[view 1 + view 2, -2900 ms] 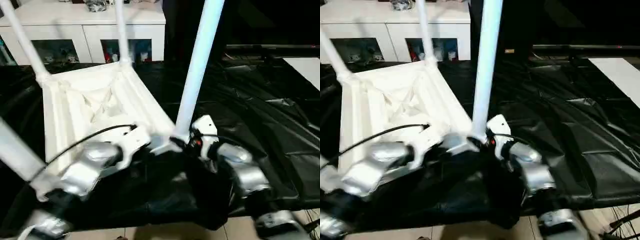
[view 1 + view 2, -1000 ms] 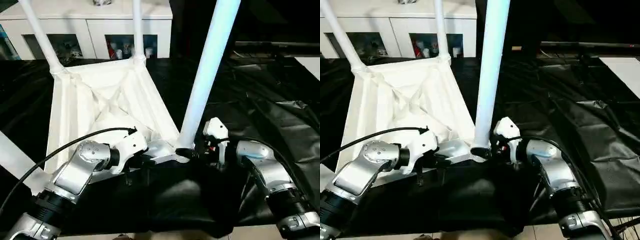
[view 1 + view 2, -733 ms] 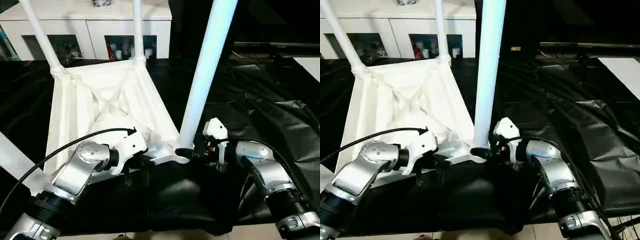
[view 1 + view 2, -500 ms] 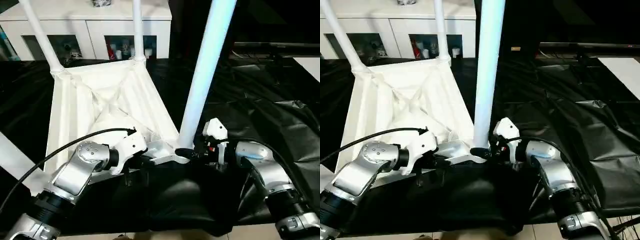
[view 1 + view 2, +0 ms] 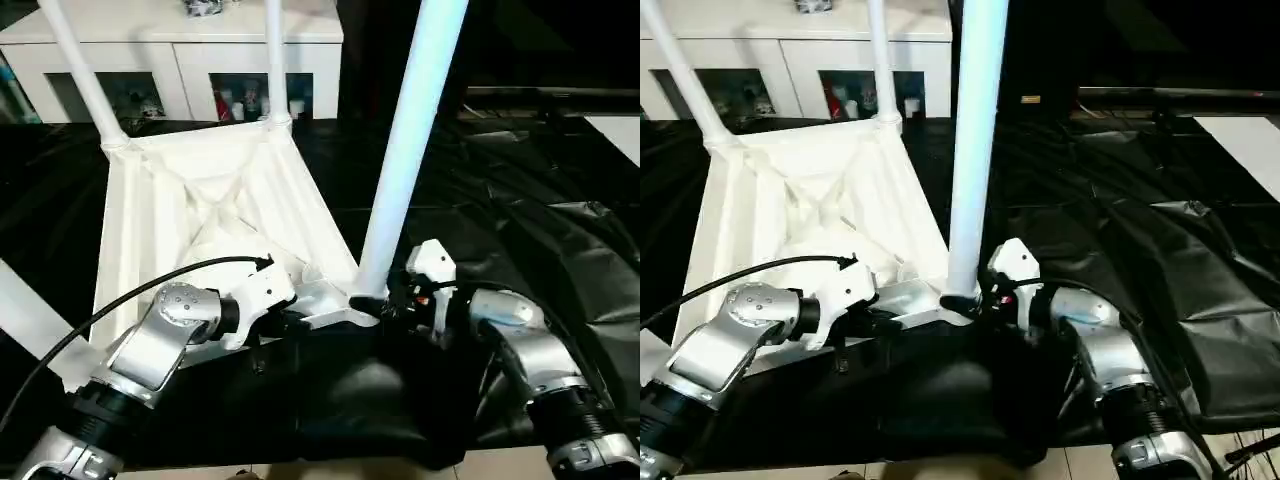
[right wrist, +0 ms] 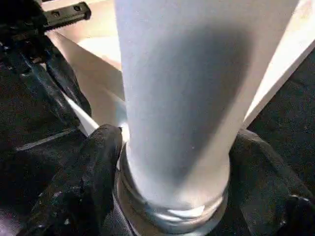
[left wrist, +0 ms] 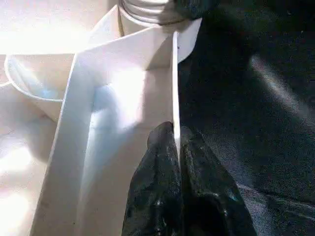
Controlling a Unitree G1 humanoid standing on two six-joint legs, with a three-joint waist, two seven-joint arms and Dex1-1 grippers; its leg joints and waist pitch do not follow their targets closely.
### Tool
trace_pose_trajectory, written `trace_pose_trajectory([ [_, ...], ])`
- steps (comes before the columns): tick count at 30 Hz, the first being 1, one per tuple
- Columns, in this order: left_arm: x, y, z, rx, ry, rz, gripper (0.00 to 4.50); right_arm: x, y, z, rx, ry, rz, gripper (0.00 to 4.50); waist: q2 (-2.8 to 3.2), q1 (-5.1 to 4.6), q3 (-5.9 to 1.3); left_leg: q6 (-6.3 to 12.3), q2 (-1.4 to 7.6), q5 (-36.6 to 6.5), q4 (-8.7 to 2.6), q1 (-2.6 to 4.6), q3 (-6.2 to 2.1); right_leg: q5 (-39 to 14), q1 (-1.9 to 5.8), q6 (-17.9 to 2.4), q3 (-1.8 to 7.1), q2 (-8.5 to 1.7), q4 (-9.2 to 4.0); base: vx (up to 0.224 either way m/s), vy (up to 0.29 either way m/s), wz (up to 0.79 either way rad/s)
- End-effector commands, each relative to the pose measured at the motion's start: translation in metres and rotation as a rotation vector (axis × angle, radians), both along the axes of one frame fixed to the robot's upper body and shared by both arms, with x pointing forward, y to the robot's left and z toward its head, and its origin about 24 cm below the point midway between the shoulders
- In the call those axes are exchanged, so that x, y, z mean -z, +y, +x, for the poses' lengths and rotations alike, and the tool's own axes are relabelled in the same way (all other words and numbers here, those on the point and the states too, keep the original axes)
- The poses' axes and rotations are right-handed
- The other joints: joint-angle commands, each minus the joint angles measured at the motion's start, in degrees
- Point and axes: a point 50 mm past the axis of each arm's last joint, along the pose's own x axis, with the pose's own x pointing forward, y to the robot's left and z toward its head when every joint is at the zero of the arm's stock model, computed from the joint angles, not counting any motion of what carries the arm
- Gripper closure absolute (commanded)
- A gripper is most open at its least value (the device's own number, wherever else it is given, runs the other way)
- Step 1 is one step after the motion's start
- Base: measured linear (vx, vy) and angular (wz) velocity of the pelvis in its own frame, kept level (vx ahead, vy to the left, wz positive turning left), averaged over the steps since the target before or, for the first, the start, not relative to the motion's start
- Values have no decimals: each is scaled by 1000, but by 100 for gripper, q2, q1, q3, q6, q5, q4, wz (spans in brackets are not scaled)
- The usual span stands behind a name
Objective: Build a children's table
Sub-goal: Rotate leg to tighten
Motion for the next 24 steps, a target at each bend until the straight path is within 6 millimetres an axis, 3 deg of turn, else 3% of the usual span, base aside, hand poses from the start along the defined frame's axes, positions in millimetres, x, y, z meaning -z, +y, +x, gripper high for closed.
trace_pose_trajectory([
  [1, 7, -5, -5, 29, 40, 0, 450, 0, 0, 0, -2, -8, -18, 92, 10, 1, -354, 206, 323, -1201, -424, 76, -162, -1104, 247, -1385, 263, -323, -348, 0, 0, 0],
  [7, 7, -4, -5, 26, 40, 2, 450, -3, 0, 3, 8, -3, 12, 92, 6, 0, -348, 206, 323, -1267, -426, 79, -162, -1226, 248, -1359, 265, -331, -363, 0, 0, 0],
  [8, 7, -3, -5, 25, 40, 3, 450, -3, 0, 3, 5, -2, 12, 118, 12, 3, -350, 205, 327, -1243, -428, 78, -165, -1195, 248, -1363, 264, -330, -356, 0, 0, 0],
  [13, 7, -3, -5, 26, 41, 3, 450, -3, 0, 2, 1, 2, 18, 158, 6, 2, -348, 224, 323, -1210, -424, 75, -160, -1124, 249, -1386, 265, -328, -351, 0, 0, 0],
  [20, 8, -2, -5, 27, 47, 8, 450, 1, 1, 0, 3, 13, 9, 180, 12, -3, -341, 207, 324, -1258, -431, 75, -164, -1176, 247, -1374, 264, -325, -357, 0, 0, 0],
  [21, 8, -3, -5, 25, 47, 8, 450, 4, 0, 0, 21, 13, -9, 181, 41, 1, -334, 196, 325, -1269, -435, 77, -168, -1188, 241, -1373, 264, -327, -358, 0, 0, 0],
  [24, 11, -7, -3, 5, 42, 3, 450, 13, 0, 5, 139, 9, -48, 182, 36, -28, -317, 116, 319, -1420, -451, 79, -165, -1357, 230, -1334, 266, -323, -388, 0, 0, 0],
])
